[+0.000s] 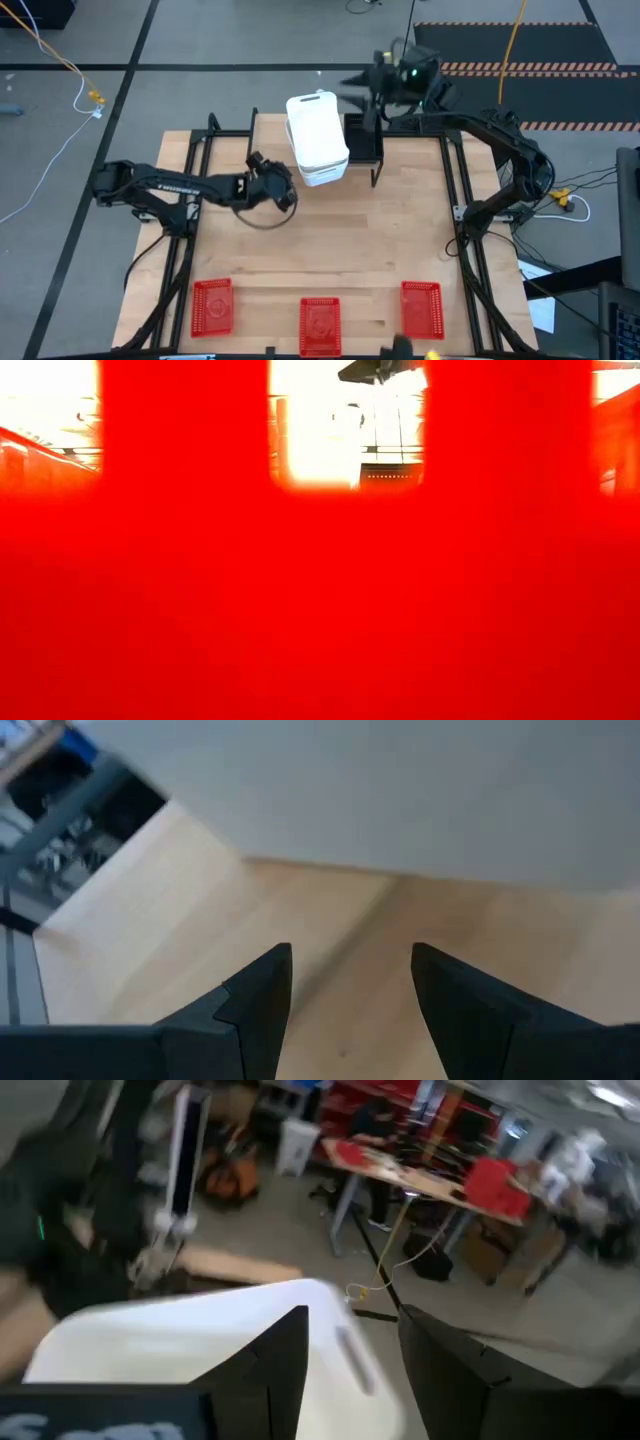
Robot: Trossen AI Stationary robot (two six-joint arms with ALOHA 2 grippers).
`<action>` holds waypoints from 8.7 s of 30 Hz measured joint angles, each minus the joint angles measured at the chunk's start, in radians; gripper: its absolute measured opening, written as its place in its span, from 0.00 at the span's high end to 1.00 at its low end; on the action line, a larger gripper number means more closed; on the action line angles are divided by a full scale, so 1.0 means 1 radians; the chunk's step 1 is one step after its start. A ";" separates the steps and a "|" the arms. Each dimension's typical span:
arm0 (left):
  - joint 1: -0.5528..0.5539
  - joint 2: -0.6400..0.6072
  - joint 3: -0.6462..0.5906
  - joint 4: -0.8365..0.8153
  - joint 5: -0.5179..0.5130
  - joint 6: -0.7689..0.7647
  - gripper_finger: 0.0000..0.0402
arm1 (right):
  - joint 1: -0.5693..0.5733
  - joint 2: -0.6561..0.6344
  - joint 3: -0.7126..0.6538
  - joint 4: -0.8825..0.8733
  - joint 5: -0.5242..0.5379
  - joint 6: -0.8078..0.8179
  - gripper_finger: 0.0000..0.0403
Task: Stack baskets on shelf by color
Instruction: Stack the white bin on the stacked white bins on the shelf, then put the right red bin on the shelf
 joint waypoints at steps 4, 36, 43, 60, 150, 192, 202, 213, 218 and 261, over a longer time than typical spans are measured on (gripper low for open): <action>0.108 -0.001 0.000 0.003 0.101 0.076 0.48 | -0.108 0.047 0.000 0.035 -0.119 0.208 0.63; 0.228 0.000 0.000 0.086 0.413 0.267 0.48 | -0.134 0.019 -0.138 -0.088 0.009 0.082 0.59; 0.180 -0.027 0.001 -0.001 0.319 0.255 0.49 | -0.129 -0.018 -0.138 -0.067 -0.303 0.057 0.59; 0.091 -0.271 -0.001 -0.219 0.211 0.092 0.49 | 0.235 -0.024 -0.138 -0.303 -0.072 -0.189 0.59; -0.012 -0.276 0.000 -0.241 0.139 0.020 0.49 | 0.291 -0.063 -0.163 -0.221 0.123 -0.128 0.77; 0.008 -0.280 -0.116 -0.238 0.138 -0.097 0.49 | 0.520 0.056 -0.776 0.862 0.747 -0.388 0.88; 0.024 -0.280 -0.116 -0.212 0.136 -0.081 0.48 | 0.485 0.176 -0.673 0.886 0.750 -0.406 0.88; 0.001 -0.280 -0.116 -0.239 0.135 -0.084 0.48 | 0.465 0.047 -0.695 0.834 0.834 -0.396 0.88; 0.000 -0.280 -0.116 -0.240 0.135 -0.096 0.49 | 0.490 -0.011 -0.723 0.792 0.722 -0.346 0.88; -0.397 -0.283 -0.049 0.267 0.152 0.194 0.49 | 1.732 0.317 -0.121 -0.658 0.607 1.689 0.68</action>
